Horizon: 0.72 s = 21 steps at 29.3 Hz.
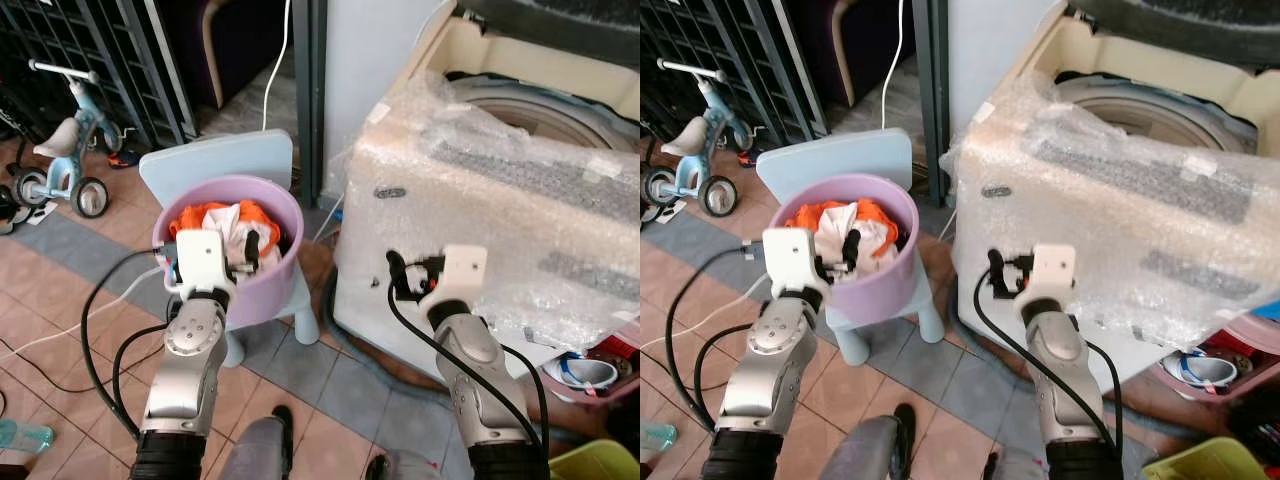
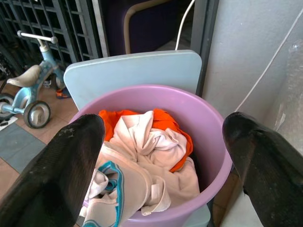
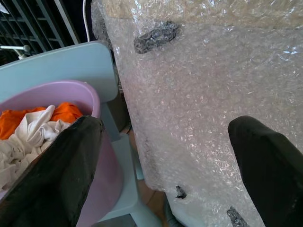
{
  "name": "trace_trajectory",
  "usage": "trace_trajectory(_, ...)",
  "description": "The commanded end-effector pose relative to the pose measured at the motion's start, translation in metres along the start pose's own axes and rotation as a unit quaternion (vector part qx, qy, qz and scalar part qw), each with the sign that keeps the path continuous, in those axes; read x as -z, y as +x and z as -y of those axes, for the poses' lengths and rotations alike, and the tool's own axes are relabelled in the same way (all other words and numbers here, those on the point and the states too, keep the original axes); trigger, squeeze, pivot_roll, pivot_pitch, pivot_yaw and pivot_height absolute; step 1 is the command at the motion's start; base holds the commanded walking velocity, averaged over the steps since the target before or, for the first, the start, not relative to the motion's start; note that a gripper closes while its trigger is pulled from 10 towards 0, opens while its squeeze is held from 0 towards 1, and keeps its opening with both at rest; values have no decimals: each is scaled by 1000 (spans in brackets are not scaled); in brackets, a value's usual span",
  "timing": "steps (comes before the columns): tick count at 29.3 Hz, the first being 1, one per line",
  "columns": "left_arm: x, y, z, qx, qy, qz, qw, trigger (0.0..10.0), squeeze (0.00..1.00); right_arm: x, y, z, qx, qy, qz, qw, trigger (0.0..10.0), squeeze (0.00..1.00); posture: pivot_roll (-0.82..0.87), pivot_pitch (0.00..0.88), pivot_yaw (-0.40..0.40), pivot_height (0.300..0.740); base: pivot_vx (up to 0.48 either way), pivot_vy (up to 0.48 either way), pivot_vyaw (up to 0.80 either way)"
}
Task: Clothes washing
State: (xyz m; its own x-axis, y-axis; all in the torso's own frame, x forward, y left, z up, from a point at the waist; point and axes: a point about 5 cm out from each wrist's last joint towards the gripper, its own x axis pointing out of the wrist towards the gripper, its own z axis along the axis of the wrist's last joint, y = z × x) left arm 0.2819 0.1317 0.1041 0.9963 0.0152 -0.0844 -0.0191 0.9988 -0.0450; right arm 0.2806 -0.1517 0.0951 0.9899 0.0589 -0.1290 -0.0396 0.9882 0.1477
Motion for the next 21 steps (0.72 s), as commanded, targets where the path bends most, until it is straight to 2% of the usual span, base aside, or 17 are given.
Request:
trace_trajectory(1, 0, 2, 0, 0, 5, -3, 1000, 10000, 0, 0, 0, 5, 12, 7, -7, 1000, 10000, 0, -35, 105, 44, 740, 0, 480, 0)
trace_trajectory(4, 0, 2, 0, 2, 9, -2, 1000, 10000, 0, 2, 1, 3, 10, -18, -17, 1000, 10000, 0, -35, 102, 43, 740, 0, 480, 0)
trace_trajectory(5, 0, 2, 0, 3, 10, -2, 1000, 10000, 0, -2, 2, -4, -17, -21, 5, 1000, 10000, 0, -35, 101, 43, 740, 0, 480, 0)
trace_trajectory(9, 0, 3, 0, 0, 15, 1, 1000, 10000, 0, -9, 1, -13, -38, -21, 31, 999, 10000, 0, -33, 101, 40, 740, 0, 480, 0)
trace_trajectory(12, -3, 2, -1, 7, 26, 17, 999, 10000, 0, -5, 2, -9, -14, -53, 21, 998, 10000, 0, -31, 99, 39, 740, 0, 480, 0)
trace_trajectory(13, -2, 2, -4, -2, 35, 21, 999, 10000, 0, 0, -1, -11, -54, 27, -4, 998, 10000, 0, -29, 98, 38, 740, 0, 386, 0)
trace_trajectory(14, -2, 2, -5, -6, 37, 22, 999, 10000, 0, 0, -2, -12, -66, 49, -8, 997, 10000, 0, -28, 98, 37, 740, 0, 386, 0)
trace_trajectory(17, 2, 2, -4, -1, -3, -2, 1000, 10000, 0, 1, -2, -8, -62, 32, -3, 998, 10000, 0, -26, 95, 34, 740, 0, 0, 0)
trace_trajectory(20, -1, 1, -2, 9, 5, 12, 1000, 10000, 0, 2, 2, -8, -59, 6, -11, 998, 10000, 0, -25, 89, 32, 740, 0, 0, 0)
trace_trajectory(21, 0, 2, -2, 8, 3, 11, 1000, 10000, 0, 3, 4, -8, -48, -27, -16, 998, 10000, 0, -24, 88, 30, 740, 0, 0, 0)
